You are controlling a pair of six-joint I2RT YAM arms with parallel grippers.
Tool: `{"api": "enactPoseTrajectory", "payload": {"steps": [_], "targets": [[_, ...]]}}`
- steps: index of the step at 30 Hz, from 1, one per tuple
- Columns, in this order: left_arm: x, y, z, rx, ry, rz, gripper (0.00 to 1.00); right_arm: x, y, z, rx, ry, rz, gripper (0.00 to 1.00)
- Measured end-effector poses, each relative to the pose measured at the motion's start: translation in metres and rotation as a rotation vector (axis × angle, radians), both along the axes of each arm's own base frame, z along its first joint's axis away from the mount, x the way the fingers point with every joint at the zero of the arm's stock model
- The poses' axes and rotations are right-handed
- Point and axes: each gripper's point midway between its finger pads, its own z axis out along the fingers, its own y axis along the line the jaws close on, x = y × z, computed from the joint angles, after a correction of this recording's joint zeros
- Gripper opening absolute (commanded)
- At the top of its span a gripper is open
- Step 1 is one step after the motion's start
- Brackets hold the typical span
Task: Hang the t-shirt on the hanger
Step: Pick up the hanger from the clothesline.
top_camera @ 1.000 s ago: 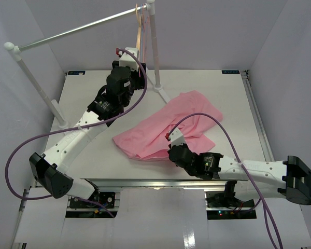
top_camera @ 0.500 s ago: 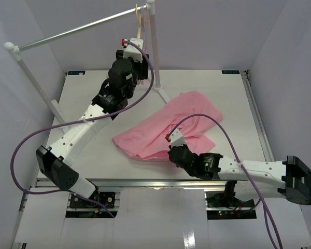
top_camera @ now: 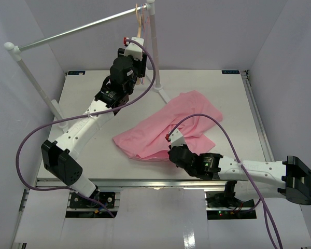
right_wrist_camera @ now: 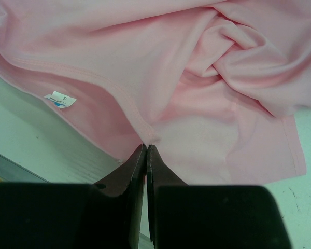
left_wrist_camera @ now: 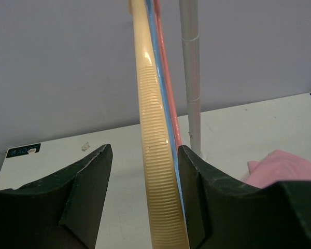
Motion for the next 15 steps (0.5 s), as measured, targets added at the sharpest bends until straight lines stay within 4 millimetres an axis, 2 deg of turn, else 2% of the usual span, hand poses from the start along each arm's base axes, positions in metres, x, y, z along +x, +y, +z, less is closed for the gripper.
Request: {"api": "enactPoseTrajectory", "payload": {"steps": [15], "targets": [[0.0091, 0.0016, 0.0025, -0.048, -0.003, -0.085, 0.5, -0.0004, 0.0003, -0.0005, -0.001, 0.002, 0.002, 0.08]]}}
